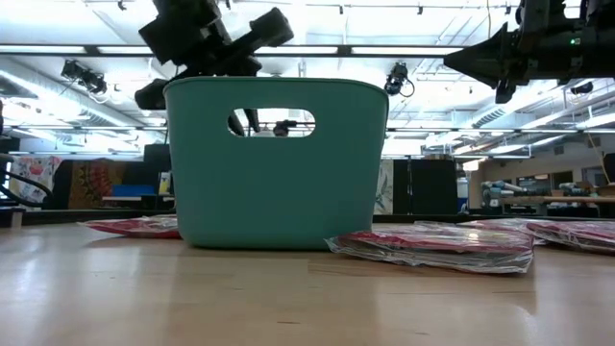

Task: Sort popcorn bags into baskets
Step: Put the red popcorn bag into the green bin

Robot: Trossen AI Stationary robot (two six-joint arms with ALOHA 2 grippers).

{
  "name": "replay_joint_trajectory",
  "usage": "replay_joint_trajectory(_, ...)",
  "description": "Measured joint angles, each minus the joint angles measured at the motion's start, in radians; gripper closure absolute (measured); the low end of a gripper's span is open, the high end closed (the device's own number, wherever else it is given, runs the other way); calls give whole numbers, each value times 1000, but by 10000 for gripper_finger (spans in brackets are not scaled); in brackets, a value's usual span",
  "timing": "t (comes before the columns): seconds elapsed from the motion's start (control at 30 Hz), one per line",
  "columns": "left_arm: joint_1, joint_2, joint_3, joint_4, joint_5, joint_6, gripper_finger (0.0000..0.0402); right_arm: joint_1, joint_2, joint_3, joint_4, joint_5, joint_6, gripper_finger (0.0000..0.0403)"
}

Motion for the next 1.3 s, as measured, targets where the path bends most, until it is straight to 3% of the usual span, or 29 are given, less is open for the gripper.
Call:
replay_joint_trajectory(0.2,11,-63,38,-58,31,-360,287,0,0,0,0,0,5,384)
replay_joint_trajectory(0.47,91,-166,35,-171,27,-678,306,0,0,0,2,0,16,384)
replay_joint_trajectory(0.77,297,-251,-172,-154,45,-869,319,0,0,0,5,0,16,384)
replay_joint_trajectory(1.03,419,-250,-350,61,69,-970,318,0,0,0,6,-1,16,384)
replay_joint_trajectory(1.3,545,-239,-441,229,113,-1060,278,0,0,0,6,-1,16,384)
